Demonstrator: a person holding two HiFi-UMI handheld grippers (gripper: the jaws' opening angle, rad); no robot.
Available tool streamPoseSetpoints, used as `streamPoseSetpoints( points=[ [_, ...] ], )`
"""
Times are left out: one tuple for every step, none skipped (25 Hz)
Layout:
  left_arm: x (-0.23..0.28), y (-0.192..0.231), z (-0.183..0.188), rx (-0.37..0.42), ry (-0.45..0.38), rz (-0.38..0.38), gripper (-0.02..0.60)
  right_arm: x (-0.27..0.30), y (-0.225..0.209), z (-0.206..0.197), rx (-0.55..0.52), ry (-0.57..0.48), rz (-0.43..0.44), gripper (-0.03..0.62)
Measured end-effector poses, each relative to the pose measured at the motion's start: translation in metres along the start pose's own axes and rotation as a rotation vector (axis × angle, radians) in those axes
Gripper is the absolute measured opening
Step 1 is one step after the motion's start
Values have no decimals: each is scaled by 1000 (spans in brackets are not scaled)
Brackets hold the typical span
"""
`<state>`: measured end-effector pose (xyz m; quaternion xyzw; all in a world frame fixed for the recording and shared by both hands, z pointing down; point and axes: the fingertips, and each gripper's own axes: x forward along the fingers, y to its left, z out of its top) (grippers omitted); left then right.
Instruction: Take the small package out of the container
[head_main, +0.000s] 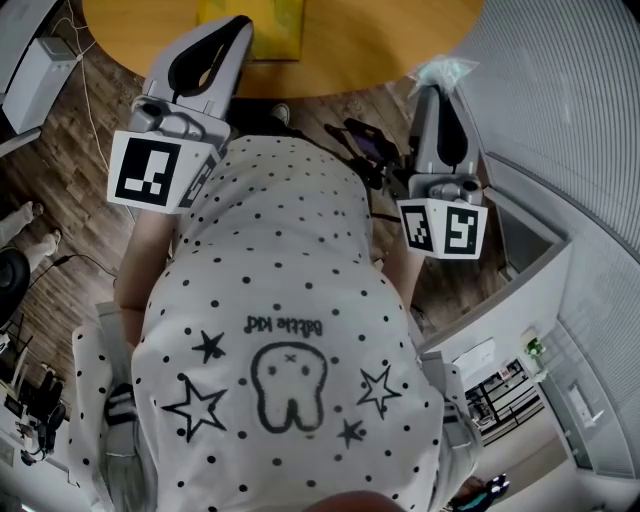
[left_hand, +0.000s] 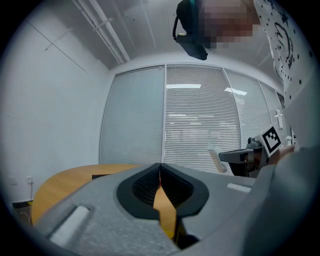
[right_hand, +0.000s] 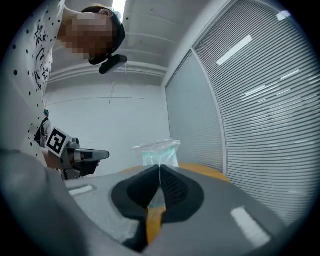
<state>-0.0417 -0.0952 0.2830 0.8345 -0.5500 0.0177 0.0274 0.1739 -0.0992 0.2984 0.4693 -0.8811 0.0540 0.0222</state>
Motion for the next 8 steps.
streamPoseSetpoints(
  points=[
    [0, 1, 0, 0, 1, 3, 12, 0, 0, 0, -1, 1, 0, 5],
    [-1, 1, 0, 0, 2, 5, 12, -1, 0, 0, -1, 2, 0, 5],
    [-1, 2, 0, 0, 2, 7, 12, -1, 0, 0, -1, 3, 0, 5],
    [-2, 3, -1, -1, 3, 8, 12, -1, 0, -1, -1, 5, -1, 5],
    [-2, 4, -1, -1, 4, 9, 12, -1, 0, -1, -1, 6, -3, 5],
    [-2, 5, 0, -1, 4, 9, 12, -1, 0, -1, -2, 8, -4, 5],
    [-2, 5, 0, -1, 4, 9, 12, -1, 0, -1, -2, 9, -6, 5],
    [-2, 6, 0, -1, 4, 9, 12, 0, 0, -1, -3, 11, -7, 5]
  ],
)
